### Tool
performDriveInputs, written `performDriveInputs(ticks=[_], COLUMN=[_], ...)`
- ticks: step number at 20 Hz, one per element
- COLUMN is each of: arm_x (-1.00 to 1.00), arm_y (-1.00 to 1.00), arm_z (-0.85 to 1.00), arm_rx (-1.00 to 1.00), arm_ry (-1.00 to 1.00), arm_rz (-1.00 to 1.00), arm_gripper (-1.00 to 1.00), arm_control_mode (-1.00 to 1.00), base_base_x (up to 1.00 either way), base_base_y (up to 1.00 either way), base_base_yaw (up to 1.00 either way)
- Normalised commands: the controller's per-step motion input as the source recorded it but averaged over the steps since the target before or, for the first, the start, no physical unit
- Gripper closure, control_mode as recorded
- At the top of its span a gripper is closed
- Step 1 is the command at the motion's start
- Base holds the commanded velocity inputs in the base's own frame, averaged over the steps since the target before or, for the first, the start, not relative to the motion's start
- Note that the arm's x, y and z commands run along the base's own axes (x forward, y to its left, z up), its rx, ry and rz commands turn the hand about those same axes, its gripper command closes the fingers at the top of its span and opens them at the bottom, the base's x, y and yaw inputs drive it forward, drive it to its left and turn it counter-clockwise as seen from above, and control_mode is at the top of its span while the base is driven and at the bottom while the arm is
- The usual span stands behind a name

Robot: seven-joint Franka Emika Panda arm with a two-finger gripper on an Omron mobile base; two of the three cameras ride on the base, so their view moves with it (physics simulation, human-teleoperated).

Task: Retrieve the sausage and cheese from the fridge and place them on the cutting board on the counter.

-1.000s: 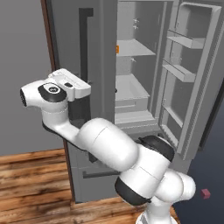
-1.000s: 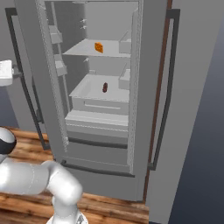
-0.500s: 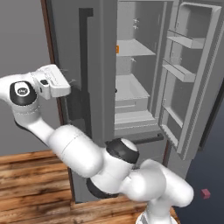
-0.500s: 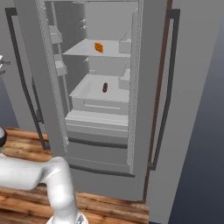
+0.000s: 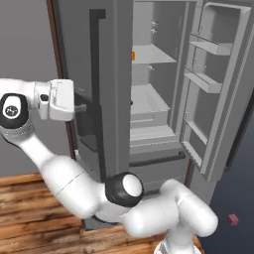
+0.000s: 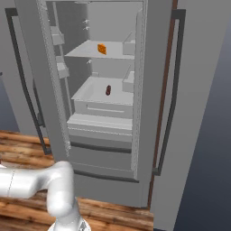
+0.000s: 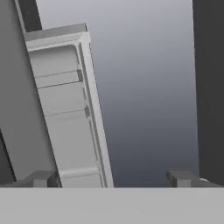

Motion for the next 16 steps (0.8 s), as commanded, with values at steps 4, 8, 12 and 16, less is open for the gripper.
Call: performDriveInputs(ticks=[4,8,12,16], arm_x=[-1.0,-1.0,-0.8,-0.28], arm_y=[-0.82,-0.76,-0.69,-0.67], arm_z=[-0.49,-0.33,-0.04,-0.09], arm_rx=[0.0,0.0,-0.01,0.0], arm_ry=[0.02,0.0,-0.01,0.02], arm_rz=[0.19,0.31,0.43,0.6], arm_gripper=[-1.0,-1.0,-1.0,-1.0], arm_control_mode=[-1.0,-1.0,-1.0,-1.0], base_base_x=[0.0,0.0,0.0,0.0], base_base_y=[0.0,0.0,0.0,0.0], base_base_yaw=[0.0,0.0,0.0,0.0])
